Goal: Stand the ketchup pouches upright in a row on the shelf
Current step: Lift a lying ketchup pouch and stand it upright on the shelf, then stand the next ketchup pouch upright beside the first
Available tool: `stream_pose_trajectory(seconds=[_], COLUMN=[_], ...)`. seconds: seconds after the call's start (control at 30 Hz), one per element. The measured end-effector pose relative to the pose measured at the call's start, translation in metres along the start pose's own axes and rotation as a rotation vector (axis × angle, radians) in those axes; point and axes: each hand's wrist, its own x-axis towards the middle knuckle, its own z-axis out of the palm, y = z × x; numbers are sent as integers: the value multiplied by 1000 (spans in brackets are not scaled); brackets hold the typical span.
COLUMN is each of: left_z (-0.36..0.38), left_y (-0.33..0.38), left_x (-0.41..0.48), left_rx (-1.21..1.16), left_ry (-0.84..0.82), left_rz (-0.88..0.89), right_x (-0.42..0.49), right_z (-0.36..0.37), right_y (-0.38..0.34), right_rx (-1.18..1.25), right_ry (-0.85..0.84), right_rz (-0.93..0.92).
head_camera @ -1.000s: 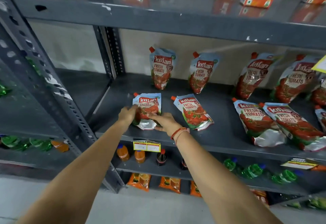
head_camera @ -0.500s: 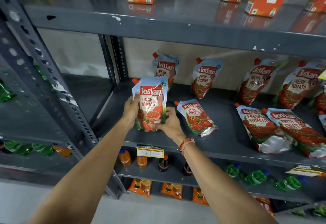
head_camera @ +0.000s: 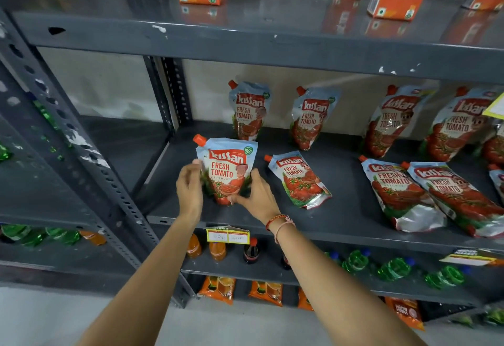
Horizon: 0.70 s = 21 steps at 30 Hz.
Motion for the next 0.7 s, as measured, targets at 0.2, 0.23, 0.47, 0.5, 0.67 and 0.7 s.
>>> stream_pose_trajectory(seconds=[0.2, 0.23, 0.47, 0.5, 0.67, 0.7], left_z=[21, 30, 108, 115, 139, 141], left_y=[-29, -32, -34, -35, -37, -36], left_x=[-67, -73, -58, -54, -50, -50], left_rx=[282, 334, 514, 507, 374, 368], left_ry=[121, 7, -360, -359, -258, -252], left_rz=[209, 245, 79, -31, -350, -387], right_x=[-4, -1, 3, 1, -10, -13], right_z=[-53, -67, -118, -119, -112, -111], right_y=[17, 24, 68, 69, 76, 80], right_rx=[-28, -109, -272, -212, 163, 194], right_ry=[218, 315, 150, 125, 45, 35], right_rz=[-63, -59, 512, 528, 617, 622])
